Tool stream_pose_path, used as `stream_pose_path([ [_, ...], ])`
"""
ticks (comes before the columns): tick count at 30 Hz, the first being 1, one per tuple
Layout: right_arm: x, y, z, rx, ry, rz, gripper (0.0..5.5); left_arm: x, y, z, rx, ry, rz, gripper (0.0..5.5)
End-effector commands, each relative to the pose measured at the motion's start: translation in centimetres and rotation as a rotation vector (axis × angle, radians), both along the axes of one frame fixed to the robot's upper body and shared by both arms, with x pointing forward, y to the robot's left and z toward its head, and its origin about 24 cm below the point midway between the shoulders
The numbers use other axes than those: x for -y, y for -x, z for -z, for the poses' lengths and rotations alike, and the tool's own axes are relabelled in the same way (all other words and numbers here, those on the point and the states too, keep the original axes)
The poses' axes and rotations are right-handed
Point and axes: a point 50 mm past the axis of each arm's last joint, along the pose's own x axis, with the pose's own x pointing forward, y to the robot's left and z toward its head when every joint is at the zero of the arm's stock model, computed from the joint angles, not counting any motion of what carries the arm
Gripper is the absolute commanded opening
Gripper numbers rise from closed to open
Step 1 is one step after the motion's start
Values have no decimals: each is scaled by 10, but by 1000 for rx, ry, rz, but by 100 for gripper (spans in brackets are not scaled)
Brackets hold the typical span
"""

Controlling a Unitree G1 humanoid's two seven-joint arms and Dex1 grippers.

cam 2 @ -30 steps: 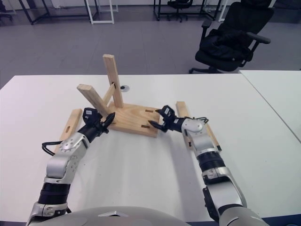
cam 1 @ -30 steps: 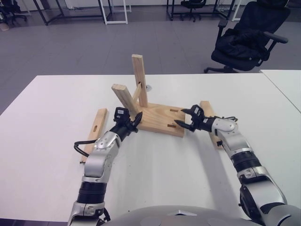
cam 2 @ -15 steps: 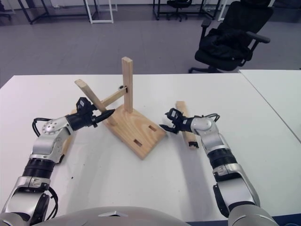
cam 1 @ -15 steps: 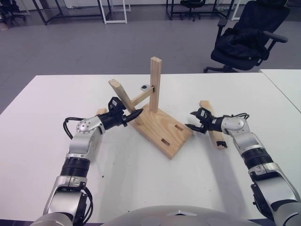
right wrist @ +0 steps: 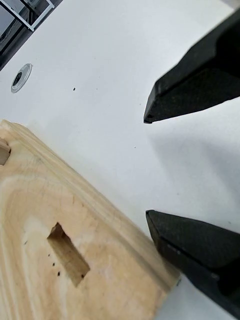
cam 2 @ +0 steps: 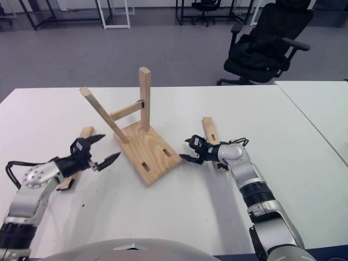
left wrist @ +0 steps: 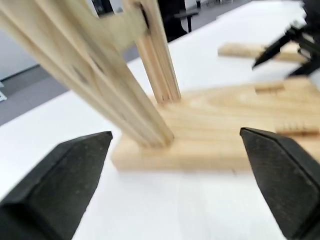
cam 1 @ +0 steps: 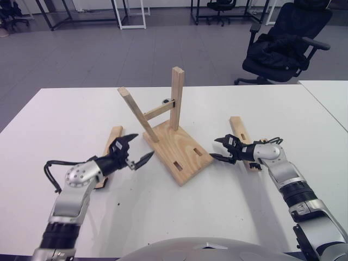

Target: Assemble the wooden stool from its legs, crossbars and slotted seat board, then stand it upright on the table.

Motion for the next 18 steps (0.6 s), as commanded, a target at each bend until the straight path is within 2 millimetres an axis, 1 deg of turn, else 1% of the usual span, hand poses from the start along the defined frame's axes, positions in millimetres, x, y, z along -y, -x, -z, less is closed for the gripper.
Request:
stream_pose_path([
  [1, 4, -5, 11, 14, 83, 56, 328, -14, 0, 15, -76, -235, -77, 472],
  [2, 2, -7, 12, 24, 100, 48, 328, -12, -1, 24, -109, -254, -93, 472],
  [3, -4, -7, 14, 23, 100, 24, 328, -5, -7, 35, -136, -230, -113, 472],
  [5, -15, -4, 15, 13, 83, -32, 328, 16, -22, 51, -162, -148, -130, 472],
  [6, -17, -3, 15, 12, 77, -48, 328, 26, -28, 56, -170, -122, -124, 472],
  [8, -21, 0, 16, 6, 61, -71, 328, 38, -39, 61, -158, -136, -116, 472],
  [10, -25, 6, 17, -9, 42, -89, 328, 50, -55, 58, -124, -135, -96, 472],
  [12, -26, 9, 17, -19, 26, -87, 328, 53, -66, 57, -103, -147, -97, 472],
  [13, -27, 10, 17, -15, 26, -79, 328, 52, -69, 57, -97, -152, -98, 472],
  [15, -24, 11, 16, -16, 28, -55, 328, 51, -70, 56, -89, -145, -98, 472],
  [18, -26, 17, 11, -12, -25, -18, 328, 46, -69, 58, -79, -144, -123, 472],
])
